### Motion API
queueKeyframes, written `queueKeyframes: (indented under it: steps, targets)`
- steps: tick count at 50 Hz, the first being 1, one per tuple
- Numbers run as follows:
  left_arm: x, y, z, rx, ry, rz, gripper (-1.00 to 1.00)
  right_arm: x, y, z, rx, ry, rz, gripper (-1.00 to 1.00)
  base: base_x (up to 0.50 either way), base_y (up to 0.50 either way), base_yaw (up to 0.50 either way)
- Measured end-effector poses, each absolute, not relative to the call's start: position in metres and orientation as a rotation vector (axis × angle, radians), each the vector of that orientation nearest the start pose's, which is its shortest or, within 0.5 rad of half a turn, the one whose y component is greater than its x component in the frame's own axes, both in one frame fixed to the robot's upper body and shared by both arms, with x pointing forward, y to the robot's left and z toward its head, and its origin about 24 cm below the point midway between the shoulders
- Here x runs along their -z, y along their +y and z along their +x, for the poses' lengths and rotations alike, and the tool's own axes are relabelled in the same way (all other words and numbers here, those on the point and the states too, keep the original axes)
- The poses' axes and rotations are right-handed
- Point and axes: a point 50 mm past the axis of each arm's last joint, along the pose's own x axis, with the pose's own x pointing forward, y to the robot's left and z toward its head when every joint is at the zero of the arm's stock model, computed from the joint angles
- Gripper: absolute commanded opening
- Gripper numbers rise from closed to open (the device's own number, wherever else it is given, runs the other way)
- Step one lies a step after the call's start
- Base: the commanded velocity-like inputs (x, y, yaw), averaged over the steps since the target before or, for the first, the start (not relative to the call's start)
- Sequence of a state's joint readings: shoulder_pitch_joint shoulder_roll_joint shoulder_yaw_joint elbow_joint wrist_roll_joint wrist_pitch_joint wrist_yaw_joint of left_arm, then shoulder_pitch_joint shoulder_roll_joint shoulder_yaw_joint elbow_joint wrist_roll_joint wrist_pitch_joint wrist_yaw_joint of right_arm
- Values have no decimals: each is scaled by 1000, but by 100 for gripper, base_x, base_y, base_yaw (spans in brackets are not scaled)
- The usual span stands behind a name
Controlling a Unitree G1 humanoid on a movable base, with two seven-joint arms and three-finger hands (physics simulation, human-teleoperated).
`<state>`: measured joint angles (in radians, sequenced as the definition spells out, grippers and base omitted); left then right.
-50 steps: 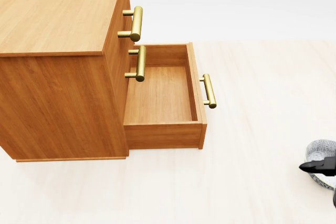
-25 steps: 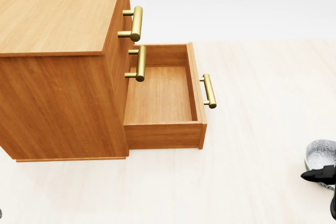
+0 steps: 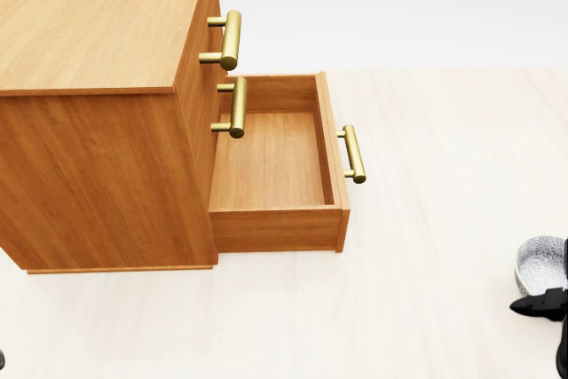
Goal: Put the bowl on top of the cabinet.
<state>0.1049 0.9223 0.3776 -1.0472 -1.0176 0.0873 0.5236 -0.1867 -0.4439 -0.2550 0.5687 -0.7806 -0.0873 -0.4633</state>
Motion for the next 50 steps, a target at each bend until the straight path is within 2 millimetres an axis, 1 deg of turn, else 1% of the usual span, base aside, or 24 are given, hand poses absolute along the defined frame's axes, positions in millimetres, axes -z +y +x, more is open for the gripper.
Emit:
queueKeyframes:
  steps: [24,50]
  targets:
    - [-276,192,152,127,-678,-63,100,-28,-320,256,562,119,-1247,100,0,0,0]
    - [-275,192,152,129,-677,-63,100,-17,-318,257,502,162,-1299,100,0,0,0]
